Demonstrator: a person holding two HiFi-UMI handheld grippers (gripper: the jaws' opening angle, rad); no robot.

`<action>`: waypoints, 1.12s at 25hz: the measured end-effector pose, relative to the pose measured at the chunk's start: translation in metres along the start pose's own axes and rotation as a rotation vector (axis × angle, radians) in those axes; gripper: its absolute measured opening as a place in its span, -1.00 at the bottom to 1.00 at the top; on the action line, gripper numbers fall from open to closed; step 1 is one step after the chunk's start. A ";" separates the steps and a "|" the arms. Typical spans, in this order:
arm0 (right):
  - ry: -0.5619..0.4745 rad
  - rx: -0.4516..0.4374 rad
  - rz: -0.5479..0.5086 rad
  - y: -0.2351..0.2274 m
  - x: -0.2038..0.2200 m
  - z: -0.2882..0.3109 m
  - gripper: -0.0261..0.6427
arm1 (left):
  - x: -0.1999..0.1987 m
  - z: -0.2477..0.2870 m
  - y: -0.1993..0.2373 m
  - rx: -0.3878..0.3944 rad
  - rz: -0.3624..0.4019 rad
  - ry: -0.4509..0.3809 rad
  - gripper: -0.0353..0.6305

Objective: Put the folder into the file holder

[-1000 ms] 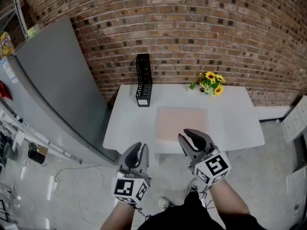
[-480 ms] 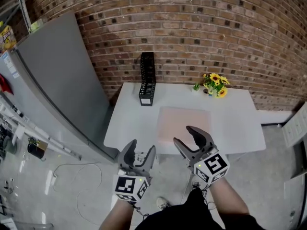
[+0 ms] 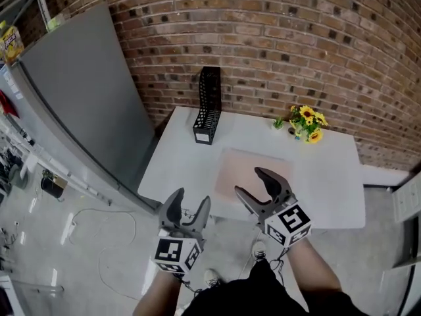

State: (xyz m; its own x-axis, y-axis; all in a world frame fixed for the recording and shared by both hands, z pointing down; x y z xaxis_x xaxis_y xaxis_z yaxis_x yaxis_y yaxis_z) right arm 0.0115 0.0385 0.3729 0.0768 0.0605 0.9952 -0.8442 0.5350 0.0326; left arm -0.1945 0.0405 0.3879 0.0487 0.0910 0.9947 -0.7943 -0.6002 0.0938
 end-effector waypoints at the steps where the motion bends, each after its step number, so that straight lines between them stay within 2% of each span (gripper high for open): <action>1: 0.004 -0.016 0.000 -0.008 0.001 0.003 -0.07 | 0.001 0.006 -0.002 -0.013 -0.003 0.005 -0.09; 15: 0.052 -0.225 0.018 -0.116 0.025 0.043 -0.05 | 0.020 0.086 -0.033 -0.214 -0.061 0.039 -0.09; 24: 0.081 -0.353 0.029 -0.159 0.034 0.063 -0.04 | 0.028 0.110 -0.049 -0.359 -0.110 0.052 -0.09; 28: 0.102 -0.406 0.031 -0.171 0.040 0.071 -0.03 | 0.037 0.115 -0.053 -0.419 -0.165 0.067 -0.09</action>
State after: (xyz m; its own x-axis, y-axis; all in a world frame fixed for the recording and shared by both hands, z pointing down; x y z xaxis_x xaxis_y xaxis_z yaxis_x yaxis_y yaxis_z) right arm 0.1212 -0.1102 0.4139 0.1240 0.1544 0.9802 -0.5708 0.8191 -0.0568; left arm -0.0807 -0.0157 0.4245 0.1670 0.2182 0.9615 -0.9563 -0.2014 0.2118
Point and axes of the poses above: the fingertips, and each gripper's own axes: z forward along the fingers, y to its left, x out of its underside, the point moved 7 cm from there along -z, backward along the fingers
